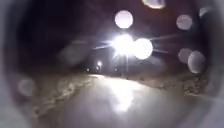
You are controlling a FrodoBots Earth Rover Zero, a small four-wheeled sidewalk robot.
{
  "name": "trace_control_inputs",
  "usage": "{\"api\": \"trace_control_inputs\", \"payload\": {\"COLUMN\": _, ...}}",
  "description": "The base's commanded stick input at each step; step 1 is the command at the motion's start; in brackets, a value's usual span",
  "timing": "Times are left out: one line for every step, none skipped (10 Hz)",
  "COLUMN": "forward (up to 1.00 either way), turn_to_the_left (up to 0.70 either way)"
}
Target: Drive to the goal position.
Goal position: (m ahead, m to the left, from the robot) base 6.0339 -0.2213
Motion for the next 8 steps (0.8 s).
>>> {"api": "trace_control_inputs", "payload": {"forward": 0.85, "turn_to_the_left": 0.03}}
{"api": "trace_control_inputs", "payload": {"forward": 0.85, "turn_to_the_left": 0.03}}
{"api": "trace_control_inputs", "payload": {"forward": 0.85, "turn_to_the_left": 0.03}}
{"api": "trace_control_inputs", "payload": {"forward": 0.85, "turn_to_the_left": 0.03}}
{"api": "trace_control_inputs", "payload": {"forward": 0.85, "turn_to_the_left": 0.03}}
{"api": "trace_control_inputs", "payload": {"forward": 0.85, "turn_to_the_left": 0.03}}
{"api": "trace_control_inputs", "payload": {"forward": 0.85, "turn_to_the_left": 0.03}}
{"api": "trace_control_inputs", "payload": {"forward": 0.85, "turn_to_the_left": 0.03}}
